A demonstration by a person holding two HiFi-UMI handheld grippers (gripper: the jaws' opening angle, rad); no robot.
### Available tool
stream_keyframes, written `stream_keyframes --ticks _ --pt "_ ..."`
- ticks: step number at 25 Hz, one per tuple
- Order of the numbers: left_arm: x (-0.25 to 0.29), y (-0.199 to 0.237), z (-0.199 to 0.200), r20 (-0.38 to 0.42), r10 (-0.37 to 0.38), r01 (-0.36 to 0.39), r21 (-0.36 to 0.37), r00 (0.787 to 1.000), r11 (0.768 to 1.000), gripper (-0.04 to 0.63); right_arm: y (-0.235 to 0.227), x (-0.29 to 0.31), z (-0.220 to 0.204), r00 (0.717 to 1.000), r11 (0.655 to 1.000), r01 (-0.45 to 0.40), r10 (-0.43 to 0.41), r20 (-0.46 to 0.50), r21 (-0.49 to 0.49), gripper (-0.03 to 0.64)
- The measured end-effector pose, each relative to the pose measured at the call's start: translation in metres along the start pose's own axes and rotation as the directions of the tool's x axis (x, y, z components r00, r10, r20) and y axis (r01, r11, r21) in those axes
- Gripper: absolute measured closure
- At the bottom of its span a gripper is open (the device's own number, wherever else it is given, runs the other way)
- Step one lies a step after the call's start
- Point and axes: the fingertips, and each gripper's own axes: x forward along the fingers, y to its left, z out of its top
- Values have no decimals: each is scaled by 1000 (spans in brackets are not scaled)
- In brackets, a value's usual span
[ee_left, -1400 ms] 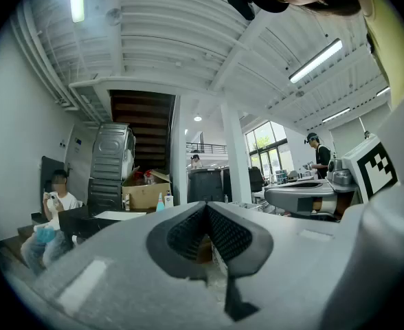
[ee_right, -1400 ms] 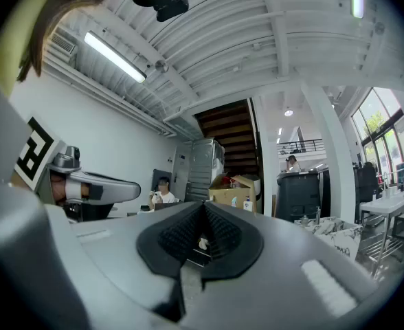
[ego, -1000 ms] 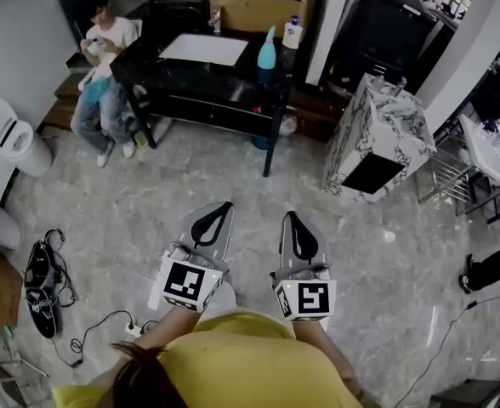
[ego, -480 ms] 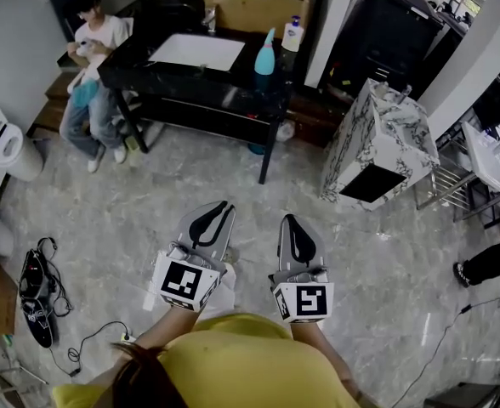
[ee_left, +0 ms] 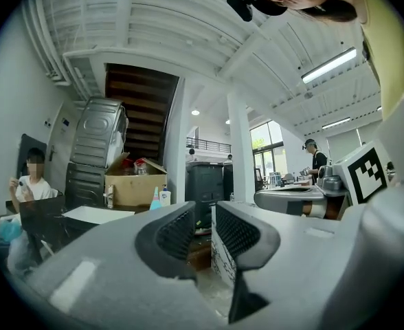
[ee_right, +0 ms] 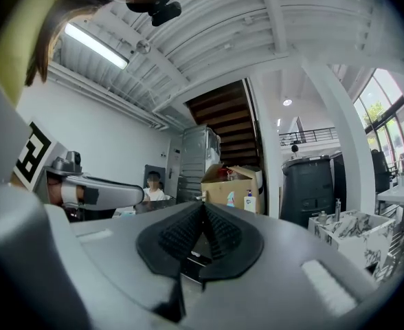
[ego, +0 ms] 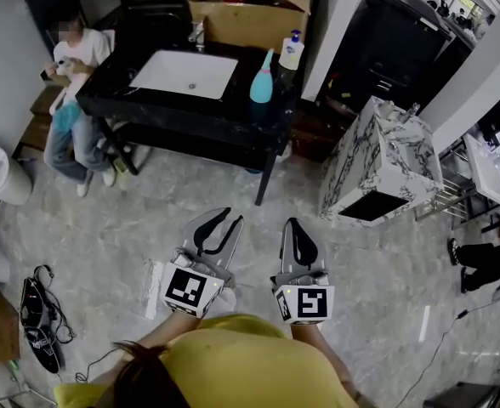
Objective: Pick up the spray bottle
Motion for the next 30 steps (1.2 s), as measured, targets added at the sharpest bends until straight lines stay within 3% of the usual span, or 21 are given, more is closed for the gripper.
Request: stream_keyframes --ticks 7,13,30 --pt "63 29 -13 -2 -94 94 -1 996 996 489 -20 70 -11 999 999 44 -44 -14 2 618" --pt "93 48 -26 -41 -127 126 -24 991 992 471 -28 100 -21 998 999 52 -51 -40 5 617" --pt "211 121 -33 -40 -68 68 -20 997 998 445 -88 228 -40 999 1000 -4 4 -33 -2 618"
